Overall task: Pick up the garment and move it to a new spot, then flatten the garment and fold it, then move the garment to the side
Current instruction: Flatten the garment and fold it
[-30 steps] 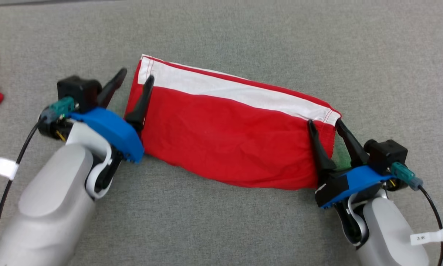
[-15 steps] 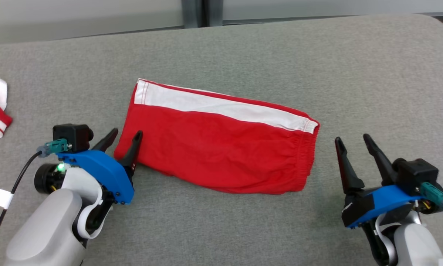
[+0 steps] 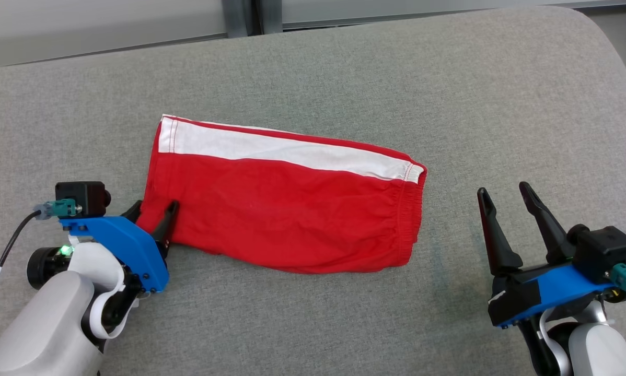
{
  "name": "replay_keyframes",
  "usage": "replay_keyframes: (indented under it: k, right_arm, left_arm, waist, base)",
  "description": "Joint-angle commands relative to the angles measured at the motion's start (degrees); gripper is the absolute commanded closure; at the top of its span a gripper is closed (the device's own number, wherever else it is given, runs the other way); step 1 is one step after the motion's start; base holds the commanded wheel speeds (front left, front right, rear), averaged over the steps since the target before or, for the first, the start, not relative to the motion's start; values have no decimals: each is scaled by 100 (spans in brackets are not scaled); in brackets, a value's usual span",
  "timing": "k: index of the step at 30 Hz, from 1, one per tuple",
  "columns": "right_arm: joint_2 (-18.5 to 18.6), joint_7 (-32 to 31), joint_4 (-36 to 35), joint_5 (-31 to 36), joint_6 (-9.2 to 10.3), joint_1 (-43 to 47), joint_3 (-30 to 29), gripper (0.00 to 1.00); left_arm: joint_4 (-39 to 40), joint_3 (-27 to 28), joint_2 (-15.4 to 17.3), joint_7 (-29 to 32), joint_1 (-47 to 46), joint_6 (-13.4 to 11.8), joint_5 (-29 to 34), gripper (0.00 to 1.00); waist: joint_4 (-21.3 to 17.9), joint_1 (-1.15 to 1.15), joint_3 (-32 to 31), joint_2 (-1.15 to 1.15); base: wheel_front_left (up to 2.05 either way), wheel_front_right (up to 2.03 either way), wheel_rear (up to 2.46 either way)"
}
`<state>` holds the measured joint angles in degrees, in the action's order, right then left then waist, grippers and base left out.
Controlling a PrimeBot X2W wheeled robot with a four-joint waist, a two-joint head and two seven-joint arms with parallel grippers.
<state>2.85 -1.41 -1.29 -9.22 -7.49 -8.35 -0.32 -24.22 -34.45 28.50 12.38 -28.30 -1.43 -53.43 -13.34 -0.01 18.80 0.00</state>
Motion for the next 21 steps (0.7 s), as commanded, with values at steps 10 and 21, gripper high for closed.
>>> replay_keyframes:
  k: [10,21]
  right_arm:
    - [8,53,35,56,-1,107,15,0]
    - [7,-52,215,172,-1,341,-164,0]
  left_arm:
    - [167,-81,-271,-334,242,133,-44,100]
    - [699,17,-454,-966,1282,-13,-316,100]
  waist:
    - [159,1,-239,0]
    - [606,1,-759,0]
  base:
    - [0,0,0]
    - [0,0,0]
